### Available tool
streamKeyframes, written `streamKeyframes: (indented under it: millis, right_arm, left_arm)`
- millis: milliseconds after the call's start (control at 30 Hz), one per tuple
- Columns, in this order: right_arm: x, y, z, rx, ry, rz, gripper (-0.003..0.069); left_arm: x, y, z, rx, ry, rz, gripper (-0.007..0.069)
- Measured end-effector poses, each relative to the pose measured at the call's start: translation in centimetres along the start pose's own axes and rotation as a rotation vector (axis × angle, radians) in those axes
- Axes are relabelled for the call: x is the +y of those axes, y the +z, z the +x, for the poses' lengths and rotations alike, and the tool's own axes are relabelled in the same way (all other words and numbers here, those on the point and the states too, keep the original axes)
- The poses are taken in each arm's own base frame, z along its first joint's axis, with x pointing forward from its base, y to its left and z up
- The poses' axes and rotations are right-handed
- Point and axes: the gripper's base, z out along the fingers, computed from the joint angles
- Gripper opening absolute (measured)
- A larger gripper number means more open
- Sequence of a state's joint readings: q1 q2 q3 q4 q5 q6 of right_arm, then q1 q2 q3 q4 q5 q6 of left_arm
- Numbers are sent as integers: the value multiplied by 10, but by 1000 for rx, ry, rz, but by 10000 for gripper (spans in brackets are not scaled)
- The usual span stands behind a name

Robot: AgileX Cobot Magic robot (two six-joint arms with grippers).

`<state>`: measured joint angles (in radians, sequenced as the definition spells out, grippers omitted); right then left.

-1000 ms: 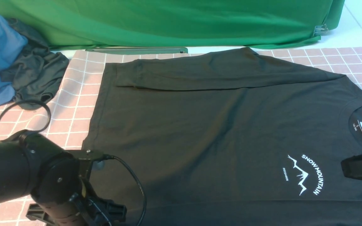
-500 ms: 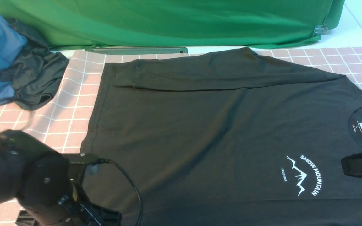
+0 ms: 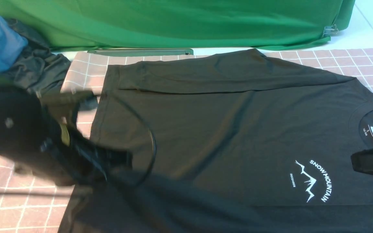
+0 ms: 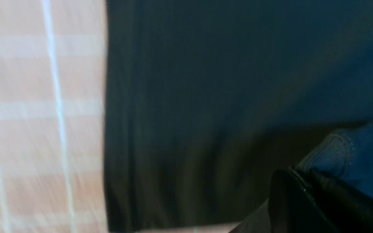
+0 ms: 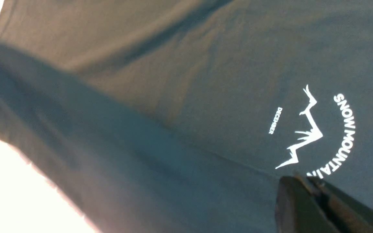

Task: Fold a long-sleeved shirt over a pink coffee tablecloth.
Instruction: 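Fold the left side of the black T-shirt inward over its body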

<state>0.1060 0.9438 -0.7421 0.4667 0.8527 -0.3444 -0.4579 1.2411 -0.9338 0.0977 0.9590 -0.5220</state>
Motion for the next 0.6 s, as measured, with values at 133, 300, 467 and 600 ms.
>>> streamKeyframes:
  millis: [133, 300, 467, 600]
  right_arm:
    - [0, 0, 0, -5, 1, 1, 57]
    - [0, 0, -1, -9, 1, 2, 60]
    - [0, 0, -1, -9, 3, 1, 71]
    - [0, 0, -1, -9, 3, 1, 71]
  left_arm:
    - [9, -18, -29, -129, -51, -13, 32]
    - [19, -16, -56, -189, -91, -22, 32]
    - [18, 8, -75, -224, -56, -34, 32]
    - [17, 27, -88, -243, 4, -78, 32]
